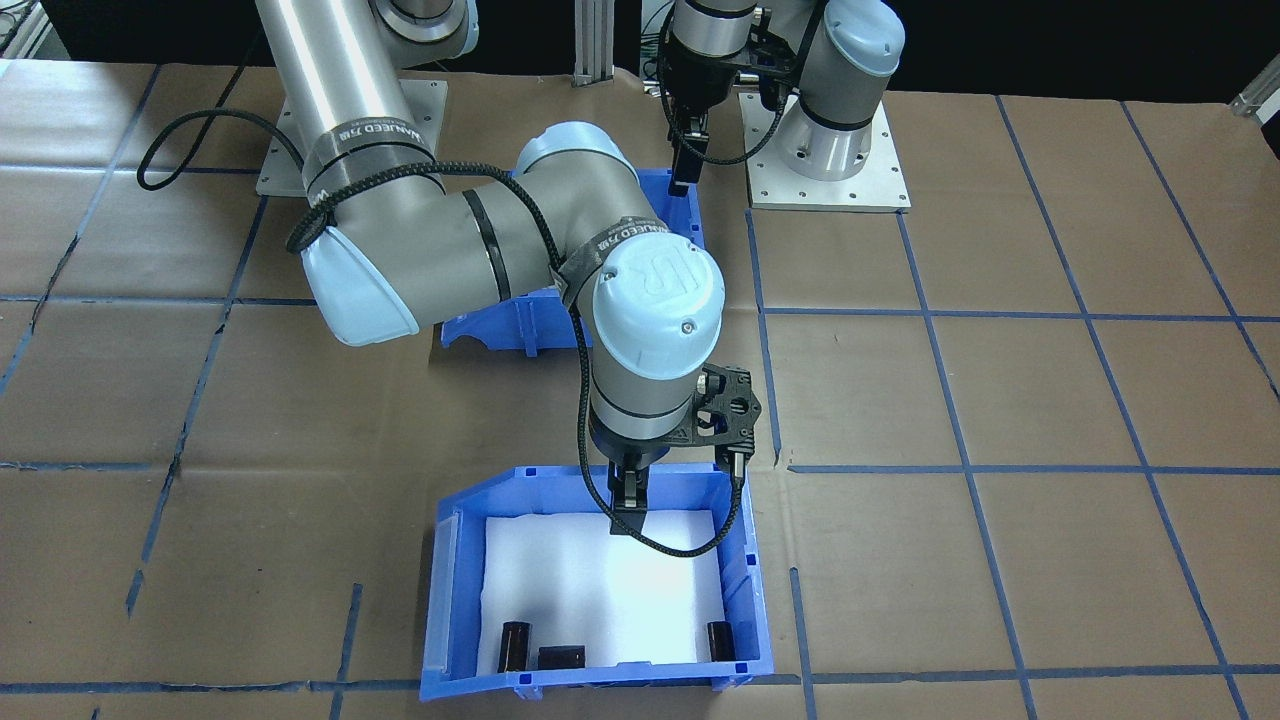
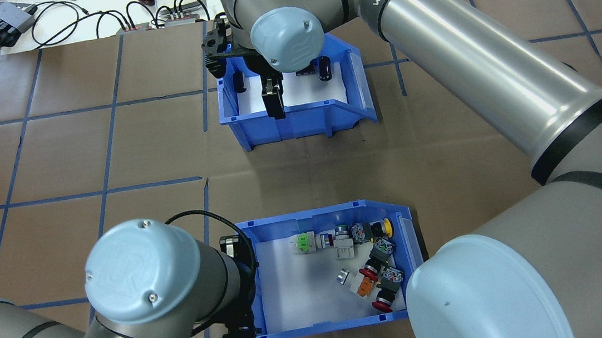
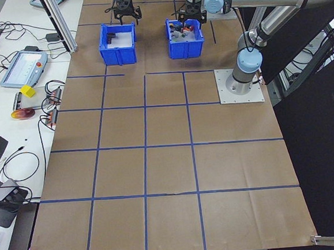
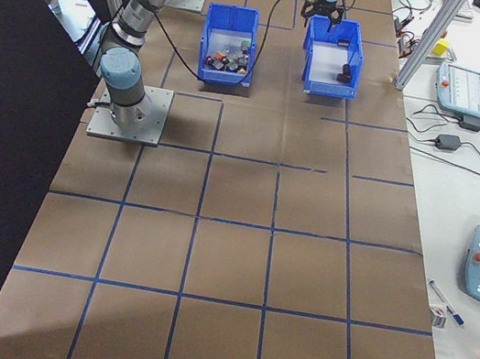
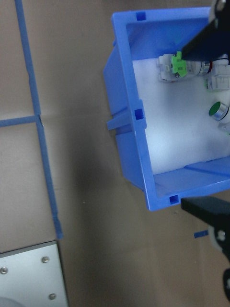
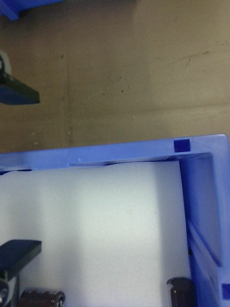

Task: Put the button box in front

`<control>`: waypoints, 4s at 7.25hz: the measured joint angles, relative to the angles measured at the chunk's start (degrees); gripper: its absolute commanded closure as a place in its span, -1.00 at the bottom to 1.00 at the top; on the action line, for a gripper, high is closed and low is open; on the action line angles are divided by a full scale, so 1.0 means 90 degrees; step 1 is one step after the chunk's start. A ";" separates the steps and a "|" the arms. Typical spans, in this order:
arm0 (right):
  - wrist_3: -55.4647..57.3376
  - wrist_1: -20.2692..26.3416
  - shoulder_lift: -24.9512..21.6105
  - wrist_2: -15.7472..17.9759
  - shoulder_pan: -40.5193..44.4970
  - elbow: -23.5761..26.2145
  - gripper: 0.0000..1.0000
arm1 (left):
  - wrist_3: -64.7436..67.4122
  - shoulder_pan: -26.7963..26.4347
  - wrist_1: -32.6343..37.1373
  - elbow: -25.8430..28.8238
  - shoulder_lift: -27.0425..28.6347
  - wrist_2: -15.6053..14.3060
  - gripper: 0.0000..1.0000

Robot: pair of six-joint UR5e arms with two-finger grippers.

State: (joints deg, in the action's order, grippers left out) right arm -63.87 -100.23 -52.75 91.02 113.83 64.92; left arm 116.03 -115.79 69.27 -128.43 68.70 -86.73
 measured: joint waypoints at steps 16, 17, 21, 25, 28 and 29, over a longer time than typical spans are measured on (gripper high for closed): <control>-0.2116 -0.0686 -0.1468 0.0088 -0.2335 0.1516 0.81 | 0.1952 -0.1196 -0.1681 -0.0322 0.1695 0.0392 1.00; -0.2772 -0.0725 -0.1794 0.0089 -0.2850 0.1942 0.81 | 0.1919 -0.1185 -0.1680 -0.0297 0.1610 0.0458 1.00; -0.4795 -0.1105 -0.3197 0.0082 -0.4258 0.4081 0.81 | 0.0218 -0.0005 -0.1500 0.0025 0.0987 -0.0370 1.00; -0.5157 -0.2472 -0.4262 0.0113 -0.4728 0.5814 0.81 | -0.1639 0.1860 -0.1526 0.1001 0.1720 0.0800 1.00; -0.5181 -0.2472 -0.4435 0.0082 -0.4738 0.5941 0.81 | -0.1756 0.2141 -0.1571 0.2295 0.3281 0.1752 1.00; -0.5185 -0.2394 -0.4438 0.0061 -0.4738 0.5930 0.81 | -0.1731 0.2077 -0.1571 0.2789 0.3852 0.1936 1.00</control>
State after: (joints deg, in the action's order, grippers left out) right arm -110.54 -121.77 -92.70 91.57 71.18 118.28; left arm 100.44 -97.10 55.13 -103.33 103.37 -69.30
